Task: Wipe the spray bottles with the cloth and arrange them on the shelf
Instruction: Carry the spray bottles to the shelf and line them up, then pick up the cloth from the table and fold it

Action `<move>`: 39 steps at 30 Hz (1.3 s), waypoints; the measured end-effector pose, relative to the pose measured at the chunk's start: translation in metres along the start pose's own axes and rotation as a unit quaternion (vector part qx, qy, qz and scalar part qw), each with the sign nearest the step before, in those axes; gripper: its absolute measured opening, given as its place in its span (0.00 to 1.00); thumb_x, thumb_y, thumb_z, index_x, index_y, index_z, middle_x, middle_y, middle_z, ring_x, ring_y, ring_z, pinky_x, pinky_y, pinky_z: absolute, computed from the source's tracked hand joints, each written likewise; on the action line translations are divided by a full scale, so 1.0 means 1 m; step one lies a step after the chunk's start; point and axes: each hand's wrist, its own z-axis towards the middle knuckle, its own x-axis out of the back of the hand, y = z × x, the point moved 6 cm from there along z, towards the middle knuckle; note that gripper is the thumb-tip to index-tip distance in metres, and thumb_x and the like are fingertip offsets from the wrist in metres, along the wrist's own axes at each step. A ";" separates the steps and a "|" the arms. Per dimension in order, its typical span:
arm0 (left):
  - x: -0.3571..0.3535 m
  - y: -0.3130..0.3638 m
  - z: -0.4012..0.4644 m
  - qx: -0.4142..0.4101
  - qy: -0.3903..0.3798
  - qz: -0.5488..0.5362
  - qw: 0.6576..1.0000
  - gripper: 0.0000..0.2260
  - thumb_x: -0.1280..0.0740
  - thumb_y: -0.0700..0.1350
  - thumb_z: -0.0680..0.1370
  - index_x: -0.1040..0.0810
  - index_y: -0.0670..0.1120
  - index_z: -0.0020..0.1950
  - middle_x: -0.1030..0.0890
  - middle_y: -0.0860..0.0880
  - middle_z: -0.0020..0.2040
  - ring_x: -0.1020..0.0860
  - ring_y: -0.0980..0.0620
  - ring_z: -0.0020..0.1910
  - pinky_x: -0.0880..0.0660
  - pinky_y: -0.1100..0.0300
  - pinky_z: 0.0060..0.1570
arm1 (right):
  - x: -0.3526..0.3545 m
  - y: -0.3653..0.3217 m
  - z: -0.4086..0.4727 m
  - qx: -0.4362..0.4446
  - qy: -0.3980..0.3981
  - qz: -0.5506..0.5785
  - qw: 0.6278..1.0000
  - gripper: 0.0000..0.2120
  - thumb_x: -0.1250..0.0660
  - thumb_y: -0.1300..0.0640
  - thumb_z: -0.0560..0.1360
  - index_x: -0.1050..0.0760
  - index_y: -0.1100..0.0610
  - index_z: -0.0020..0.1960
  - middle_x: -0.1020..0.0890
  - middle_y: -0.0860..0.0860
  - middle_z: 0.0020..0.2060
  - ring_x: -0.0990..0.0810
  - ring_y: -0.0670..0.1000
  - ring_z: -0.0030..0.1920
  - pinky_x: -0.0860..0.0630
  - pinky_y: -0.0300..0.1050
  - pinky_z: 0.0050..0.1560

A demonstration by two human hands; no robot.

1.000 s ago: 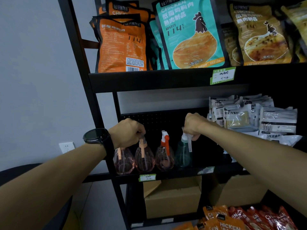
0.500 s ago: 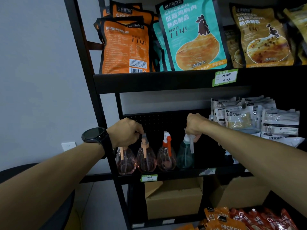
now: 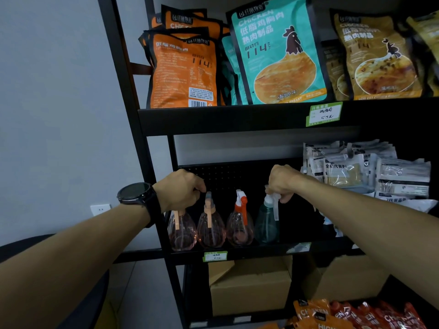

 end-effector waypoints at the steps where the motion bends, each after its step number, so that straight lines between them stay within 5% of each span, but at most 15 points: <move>1: 0.001 -0.001 0.000 0.002 0.000 0.002 1.000 0.14 0.38 0.40 0.79 0.19 0.47 0.62 0.18 0.51 0.61 0.21 0.53 0.60 0.25 0.61 0.60 | 0.000 -0.001 -0.001 -0.002 0.001 -0.013 1.000 0.10 0.31 0.58 0.75 0.27 0.58 0.36 0.21 0.54 0.33 0.20 0.51 0.29 0.28 0.37 0.24; 7: 0.015 -0.005 -0.007 0.011 0.009 0.014 1.000 0.14 0.37 0.40 0.79 0.19 0.47 0.61 0.18 0.52 0.59 0.21 0.53 0.59 0.25 0.60 0.60 | 0.022 -0.012 -0.016 0.025 0.117 -0.052 0.991 0.11 0.36 0.53 0.77 0.24 0.60 0.42 0.25 0.53 0.34 0.28 0.49 0.31 0.37 0.39 0.26; 10: 0.023 -0.004 -0.011 0.017 0.006 0.019 1.000 0.14 0.37 0.39 0.78 0.19 0.47 0.62 0.18 0.51 0.61 0.22 0.52 0.61 0.26 0.60 0.61 | 0.028 -0.024 -0.024 0.049 0.115 -0.051 0.991 0.12 0.36 0.52 0.78 0.22 0.61 0.45 0.21 0.55 0.39 0.26 0.50 0.33 0.35 0.40 0.28; 13: 0.032 -0.004 -0.017 0.023 0.006 0.026 0.999 0.15 0.37 0.40 0.79 0.20 0.47 0.64 0.19 0.51 0.63 0.23 0.52 0.63 0.27 0.60 0.63 | 0.029 -0.040 -0.032 0.095 0.097 -0.039 0.990 0.15 0.36 0.50 0.78 0.22 0.59 0.58 0.20 0.55 0.56 0.21 0.55 0.50 0.25 0.43 0.42; 17: 0.048 -0.007 -0.028 0.047 0.004 0.037 0.998 0.16 0.37 0.43 0.80 0.24 0.50 0.67 0.21 0.50 0.65 0.24 0.51 0.64 0.27 0.59 0.62 | 0.027 -0.067 -0.050 0.150 0.074 -0.042 0.985 0.23 0.36 0.47 0.78 0.29 0.55 0.70 0.26 0.53 0.66 0.26 0.54 0.63 0.29 0.43 0.53; 31: 0.102 -0.022 -0.094 0.102 0.021 0.065 0.992 0.20 0.38 0.53 0.81 0.31 0.51 0.72 0.22 0.50 0.66 0.25 0.49 0.64 0.27 0.55 0.63 | 0.015 -0.168 -0.108 0.277 0.074 -0.048 0.957 0.26 0.37 0.43 0.78 0.31 0.55 0.71 0.27 0.53 0.68 0.28 0.54 0.67 0.30 0.47 0.62; 39: 0.122 -0.059 -0.150 0.164 0.030 0.071 0.983 0.21 0.38 0.55 0.81 0.31 0.51 0.72 0.23 0.50 0.67 0.25 0.49 0.64 0.27 0.55 0.63 | -0.003 -0.231 -0.135 0.339 0.097 -0.022 0.936 0.16 0.39 0.48 0.79 0.22 0.56 0.59 0.20 0.51 0.55 0.22 0.52 0.53 0.25 0.45 0.47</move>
